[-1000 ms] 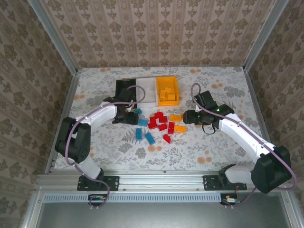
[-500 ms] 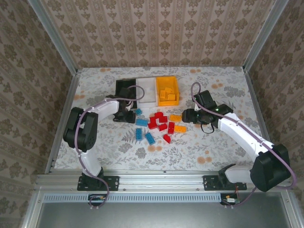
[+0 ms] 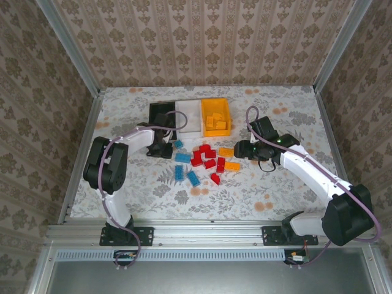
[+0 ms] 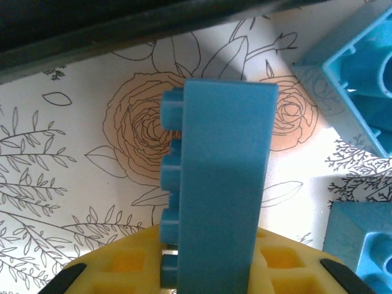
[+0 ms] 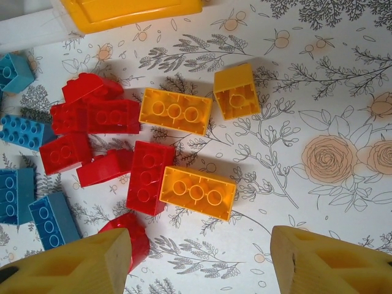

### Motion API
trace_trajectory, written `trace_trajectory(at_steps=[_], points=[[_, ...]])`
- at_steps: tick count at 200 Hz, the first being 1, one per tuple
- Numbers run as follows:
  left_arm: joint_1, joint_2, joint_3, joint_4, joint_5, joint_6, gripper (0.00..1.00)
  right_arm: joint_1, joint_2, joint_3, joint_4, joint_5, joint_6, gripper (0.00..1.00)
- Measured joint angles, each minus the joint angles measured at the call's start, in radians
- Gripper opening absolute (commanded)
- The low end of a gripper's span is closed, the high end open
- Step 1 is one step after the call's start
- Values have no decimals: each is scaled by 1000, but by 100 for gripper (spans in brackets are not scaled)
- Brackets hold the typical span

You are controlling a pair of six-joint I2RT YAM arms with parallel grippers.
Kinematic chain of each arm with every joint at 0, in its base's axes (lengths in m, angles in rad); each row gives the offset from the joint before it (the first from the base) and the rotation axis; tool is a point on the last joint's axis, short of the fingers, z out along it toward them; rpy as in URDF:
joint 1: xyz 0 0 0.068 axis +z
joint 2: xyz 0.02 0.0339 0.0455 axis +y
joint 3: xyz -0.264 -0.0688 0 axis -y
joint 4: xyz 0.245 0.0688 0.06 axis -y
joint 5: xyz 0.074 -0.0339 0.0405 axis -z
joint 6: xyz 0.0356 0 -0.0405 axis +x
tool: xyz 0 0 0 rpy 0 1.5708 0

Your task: Sort the legos into containers by color

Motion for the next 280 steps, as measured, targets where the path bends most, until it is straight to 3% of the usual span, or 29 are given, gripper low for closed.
trace_trajectory(at_steps=[41,91,130,155,203,248,280], points=[[-2,-47,-42,5,13,-1,19,0,0,-1,0,0,9,63],[-12,-304,-170,-20,22,-24,19,3,0,-19,18,-15,19,63],[20,-401,-134,-71,33,-27,19,24,6,-19,37,-16,31,63],[63,-328,2,-111,42,-14,19,40,11,-19,42,-18,41,63],[121,-53,299,-121,48,38,19,42,8,-35,41,-17,42,63],[169,143,415,-146,59,67,19,42,-15,-56,21,-7,41,63],[171,169,439,-167,70,81,40,42,-21,-63,14,-6,41,63]])
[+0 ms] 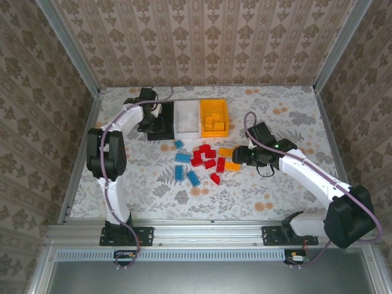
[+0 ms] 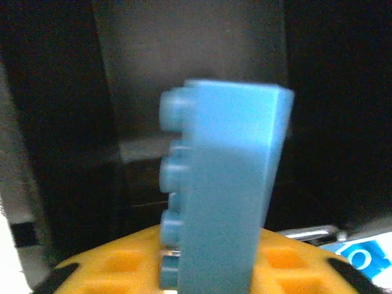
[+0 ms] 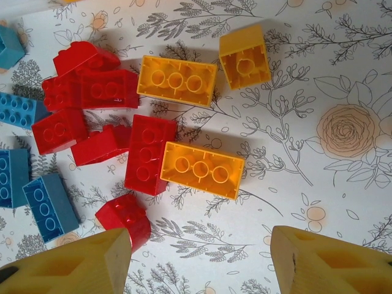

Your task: Sort the legos into containers by color

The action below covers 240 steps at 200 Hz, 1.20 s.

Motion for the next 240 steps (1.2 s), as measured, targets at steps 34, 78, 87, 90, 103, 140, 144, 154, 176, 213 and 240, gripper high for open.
trace_trajectory(at_steps=[34,78,87,90,103,140,144,154,176,213,240], points=[[-1,-3,6,-6,9,1,48,6,0,0,0,0,1,63],[-10,-140,-74,-4,8,-1,50,37,0,0,0,3,4,63],[-28,-207,-122,-3,3,-6,51,44,1,0,0,4,4,63],[-36,-230,-139,-3,2,-8,51,46,1,0,0,4,4,63],[-92,-326,-208,-1,-1,-24,55,54,3,0,0,7,5,63],[-248,-470,-399,47,22,-114,67,72,22,0,2,9,13,63],[-260,-475,-419,54,24,-126,68,75,25,0,2,10,15,63],[-283,-480,-460,67,23,-167,69,83,32,0,3,10,19,63],[-309,-478,-492,89,-2,-236,73,92,38,0,9,10,22,64],[-324,-446,-492,168,-38,-363,76,93,38,-14,28,16,20,64],[-323,-384,-499,237,-58,-444,76,93,38,-39,31,21,10,64]])
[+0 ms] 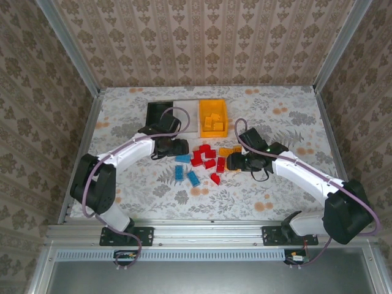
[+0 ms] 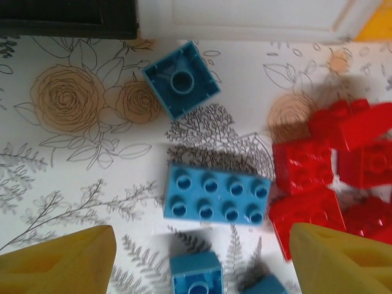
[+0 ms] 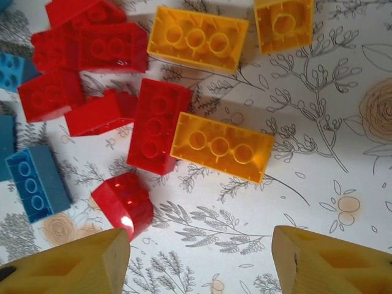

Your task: Sort the legos into containers by color

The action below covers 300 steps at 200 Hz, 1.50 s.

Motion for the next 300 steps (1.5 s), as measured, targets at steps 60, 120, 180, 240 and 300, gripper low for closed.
trace_trajectory(at_steps=[60,120,180,240,300], points=[[0,119,14,70,-29,-82,74,0,2,-3,6,23,-44,65],[29,188,49,115,-37,-87,69,0,42,-3,26,23,-56,65],[56,291,132,127,-40,-83,63,0,57,-3,31,23,-60,64],[63,309,157,105,-48,-64,44,0,97,-1,33,19,-59,65],[68,306,149,137,-47,-30,29,0,97,-1,34,18,-55,64]])
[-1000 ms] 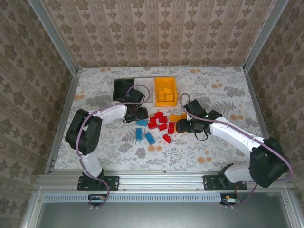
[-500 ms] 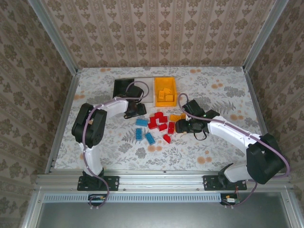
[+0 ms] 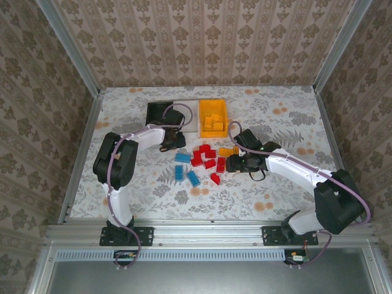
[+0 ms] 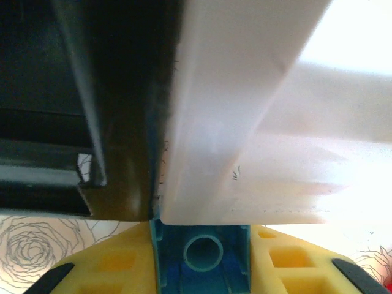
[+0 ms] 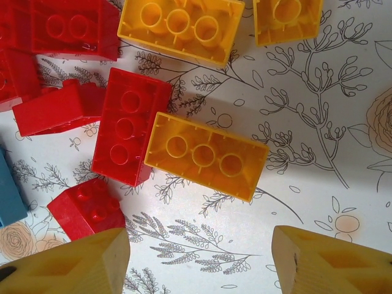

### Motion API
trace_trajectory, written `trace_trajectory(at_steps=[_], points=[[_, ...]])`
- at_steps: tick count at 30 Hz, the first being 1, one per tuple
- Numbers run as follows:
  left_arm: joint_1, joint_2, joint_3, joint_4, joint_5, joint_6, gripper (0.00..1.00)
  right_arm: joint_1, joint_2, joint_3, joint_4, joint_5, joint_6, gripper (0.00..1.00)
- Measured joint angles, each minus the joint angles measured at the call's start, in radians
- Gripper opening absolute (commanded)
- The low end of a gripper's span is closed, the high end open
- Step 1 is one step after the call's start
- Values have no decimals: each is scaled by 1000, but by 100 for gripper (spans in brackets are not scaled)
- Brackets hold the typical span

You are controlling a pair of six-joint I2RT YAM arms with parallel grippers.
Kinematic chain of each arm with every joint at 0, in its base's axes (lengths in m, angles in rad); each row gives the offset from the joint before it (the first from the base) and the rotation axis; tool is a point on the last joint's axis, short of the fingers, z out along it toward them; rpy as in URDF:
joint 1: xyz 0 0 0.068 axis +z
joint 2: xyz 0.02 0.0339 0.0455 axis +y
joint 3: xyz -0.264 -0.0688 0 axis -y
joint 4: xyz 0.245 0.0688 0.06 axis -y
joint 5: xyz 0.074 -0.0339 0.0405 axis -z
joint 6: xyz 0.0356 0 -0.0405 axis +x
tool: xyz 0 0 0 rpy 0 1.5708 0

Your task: Sort the legos into containers by color

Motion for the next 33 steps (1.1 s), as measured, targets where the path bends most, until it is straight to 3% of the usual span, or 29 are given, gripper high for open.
trace_trajectory(at_steps=[6,13,18,29,33], points=[[0,-68,-64,-12,-11,36,28,0,0,0,0,-2,12,64],[3,-275,-166,-71,-27,89,28,3,0,2,0,-2,19,64],[50,-369,-131,-131,-35,154,29,16,28,9,18,-13,30,64],[199,-134,241,-215,-19,302,30,52,45,36,14,-19,45,64],[223,-27,344,-247,-11,334,37,52,16,33,3,-8,45,64]])
